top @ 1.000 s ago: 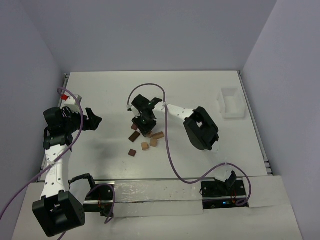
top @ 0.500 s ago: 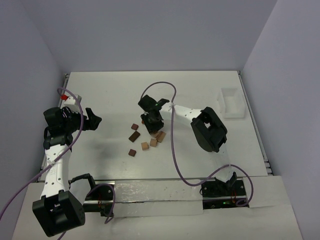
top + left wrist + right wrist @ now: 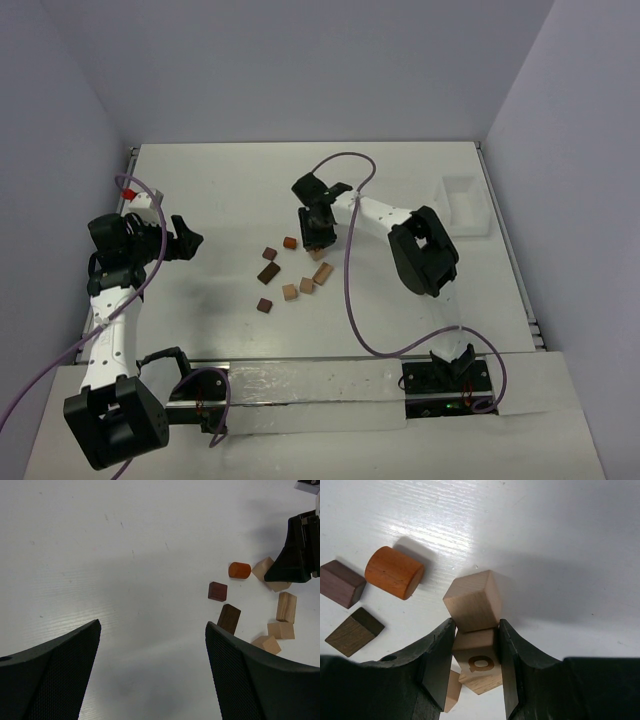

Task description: Build the wood block tower

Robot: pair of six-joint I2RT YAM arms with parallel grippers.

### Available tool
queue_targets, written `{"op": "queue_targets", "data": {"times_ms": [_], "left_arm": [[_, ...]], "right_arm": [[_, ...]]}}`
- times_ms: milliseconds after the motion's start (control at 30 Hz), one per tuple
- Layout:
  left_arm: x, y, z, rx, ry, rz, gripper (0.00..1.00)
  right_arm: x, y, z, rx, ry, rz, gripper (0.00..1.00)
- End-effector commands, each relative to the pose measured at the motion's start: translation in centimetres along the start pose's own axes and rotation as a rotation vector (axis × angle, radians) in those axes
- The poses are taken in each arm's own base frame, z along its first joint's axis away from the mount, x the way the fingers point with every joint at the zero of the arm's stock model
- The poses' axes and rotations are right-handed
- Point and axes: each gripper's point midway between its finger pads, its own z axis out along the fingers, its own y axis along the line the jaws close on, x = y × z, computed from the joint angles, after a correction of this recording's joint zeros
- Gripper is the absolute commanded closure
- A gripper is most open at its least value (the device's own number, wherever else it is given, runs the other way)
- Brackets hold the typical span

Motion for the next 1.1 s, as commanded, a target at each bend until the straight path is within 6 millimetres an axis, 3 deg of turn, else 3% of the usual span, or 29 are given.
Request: {"op": "queue_targets", "data": {"times_ms": [0,400,600,667,767,867,967,1067], "left_arm": [[-0.9,0.5,0.2,-0.009,-0.034,0.012,0.09],[-0.9,0.5,0.3,-0.01,-0.031,0.01,0.09],[-0.8,0.5,0.3,-0.009,-0.029,0.008,0.09],[-0.8,0.6,0.3,-0.013,-0.028,0.008,0.08],[-0.8,0.6,0.3,-0.013,-0.029,0.007,0.09],[-0.9,0.6,0.3,-0.014,-0.029,0.006,0.08],[-0.8,0.6,0.3,-0.013,-0.027,0.006,0.08],[-0.8,0.6,0.3,-0.011,-0.028,0.01,0.08]], "right_arm": [[-0.5,1.5,0.1,-0.04,0.004,0.043,1.0],[-0.4,1.1,2.0,-0.01,0.035,0.083,0.93],[-0.2,0.9,2.5,-0.021,0.055,0.094,0.69],[-0.1,0.9,2.6,-0.025,0.059,0.097,0.47],[0.1,1.2,2.6,-0.035,0.067,0.097,0.32],[0.2,1.4,2.6,-0.05,0.074,0.094,0.1],[0.0,1.8,2.2,-0.08,0.073,0.072,0.0],[-0.9,2.4,0.5,-0.126,0.031,-0.021,0.0]]}}
